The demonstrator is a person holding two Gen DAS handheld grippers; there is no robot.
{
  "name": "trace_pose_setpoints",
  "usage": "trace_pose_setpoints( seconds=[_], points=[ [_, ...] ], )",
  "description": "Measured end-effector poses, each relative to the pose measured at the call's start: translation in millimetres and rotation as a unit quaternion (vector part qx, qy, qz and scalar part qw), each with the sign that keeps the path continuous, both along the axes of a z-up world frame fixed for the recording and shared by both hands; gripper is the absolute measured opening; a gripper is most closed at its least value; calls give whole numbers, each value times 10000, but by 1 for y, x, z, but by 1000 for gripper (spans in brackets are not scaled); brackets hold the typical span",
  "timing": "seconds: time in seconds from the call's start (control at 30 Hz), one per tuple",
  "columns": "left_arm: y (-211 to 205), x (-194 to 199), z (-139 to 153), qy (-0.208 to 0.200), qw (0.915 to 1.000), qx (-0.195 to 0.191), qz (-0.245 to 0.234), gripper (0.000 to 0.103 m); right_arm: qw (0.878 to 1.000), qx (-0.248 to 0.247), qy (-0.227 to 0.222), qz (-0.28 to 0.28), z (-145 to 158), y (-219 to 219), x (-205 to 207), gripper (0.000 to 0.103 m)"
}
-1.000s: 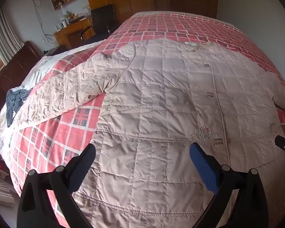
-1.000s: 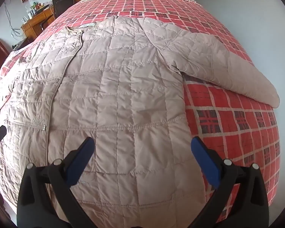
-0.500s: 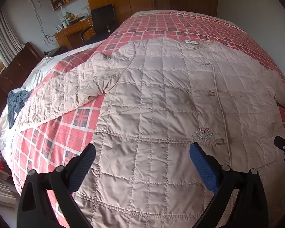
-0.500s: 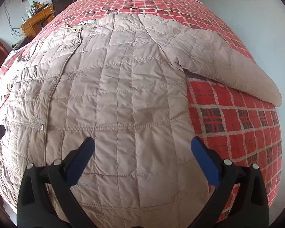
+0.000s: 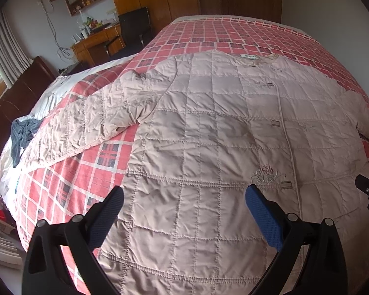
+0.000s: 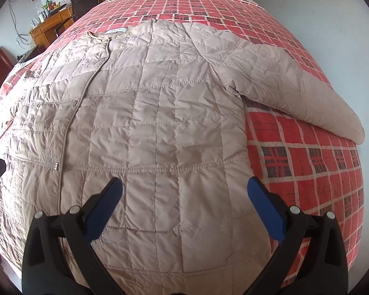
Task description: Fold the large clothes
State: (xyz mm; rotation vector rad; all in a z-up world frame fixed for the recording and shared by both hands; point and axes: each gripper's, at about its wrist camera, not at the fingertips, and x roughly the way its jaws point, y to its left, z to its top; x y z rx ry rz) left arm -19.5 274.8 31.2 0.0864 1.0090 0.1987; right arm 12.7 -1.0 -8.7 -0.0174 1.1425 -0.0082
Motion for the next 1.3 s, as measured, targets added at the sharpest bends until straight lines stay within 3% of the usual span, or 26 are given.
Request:
trace_pose_setpoints(
  seconds=[1.3],
  points=[
    [-3,-1,11,-135,9999,92,22,99,9999,69,-68,-26,6,1,0,100]
  ],
)
